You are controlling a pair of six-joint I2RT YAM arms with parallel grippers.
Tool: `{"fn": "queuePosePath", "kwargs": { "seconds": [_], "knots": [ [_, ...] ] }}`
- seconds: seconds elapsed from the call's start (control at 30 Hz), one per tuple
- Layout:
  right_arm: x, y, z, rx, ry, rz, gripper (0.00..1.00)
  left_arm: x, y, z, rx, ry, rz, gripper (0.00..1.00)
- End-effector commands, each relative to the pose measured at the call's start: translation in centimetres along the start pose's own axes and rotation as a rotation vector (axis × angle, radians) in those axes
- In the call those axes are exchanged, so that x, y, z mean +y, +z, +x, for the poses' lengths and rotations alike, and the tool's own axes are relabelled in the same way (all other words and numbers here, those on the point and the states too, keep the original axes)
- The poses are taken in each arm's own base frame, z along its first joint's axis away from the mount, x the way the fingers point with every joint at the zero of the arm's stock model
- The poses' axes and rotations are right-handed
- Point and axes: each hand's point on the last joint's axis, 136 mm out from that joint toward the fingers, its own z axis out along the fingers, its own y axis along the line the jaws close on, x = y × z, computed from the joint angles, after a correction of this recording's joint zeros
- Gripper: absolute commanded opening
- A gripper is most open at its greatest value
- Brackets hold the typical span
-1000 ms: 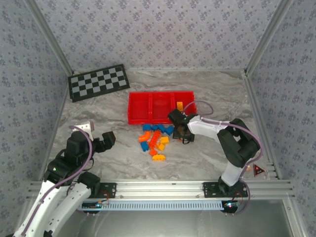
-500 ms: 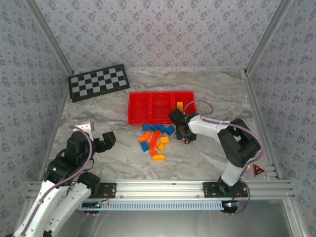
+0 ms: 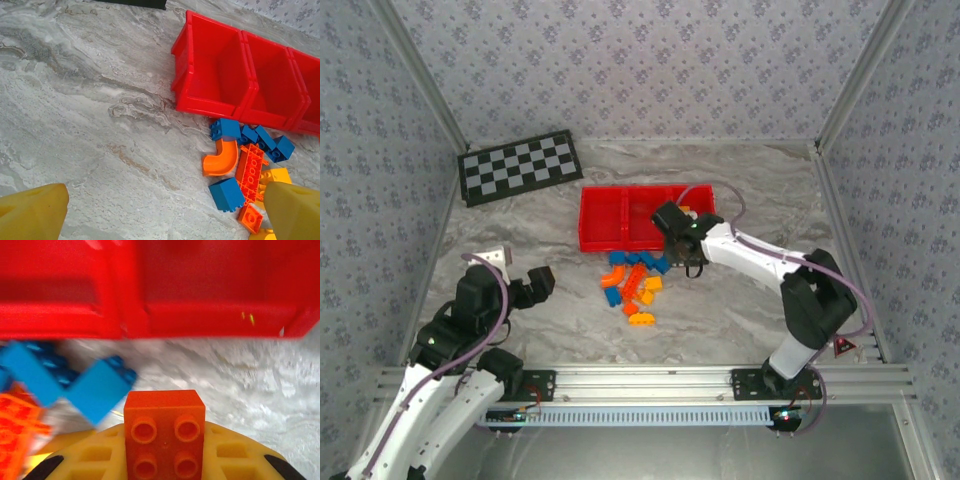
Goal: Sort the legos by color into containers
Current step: Pick up the lego from the center of the table, then place the lego in the container.
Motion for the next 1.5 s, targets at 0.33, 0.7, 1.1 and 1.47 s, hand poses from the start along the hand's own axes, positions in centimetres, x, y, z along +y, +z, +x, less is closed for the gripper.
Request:
{"fn": "queuePosePath", "kwargs": {
  "seconds": [0.33,0.7,1.1,1.47],
  "knots": [
    [6.9,-1.7,-9.2,-0.148,-0.139,-0.156,0.23,-0.3,0.3,-0.4,-0.011,0.017,0.002,1.0],
    [8.9,4.8,-9.7,-0.022,-0.146,-0.172,0.25,-0.3,0.2,-0.4,-0.014,0.018,0.006,1.0],
    [9.4,5.6,-10.0,-0.002,-0.141,-0.178,0.43,-0.1,0.3,-0.3,-0.014,0.017,-0.002,1.0],
    [8.8,1.7,-10.5,-0.05,-0.136,-0.174,0.49,-0.1,0.2,-0.3,-0.013,0.015,-0.002,1.0]
  ]
}}
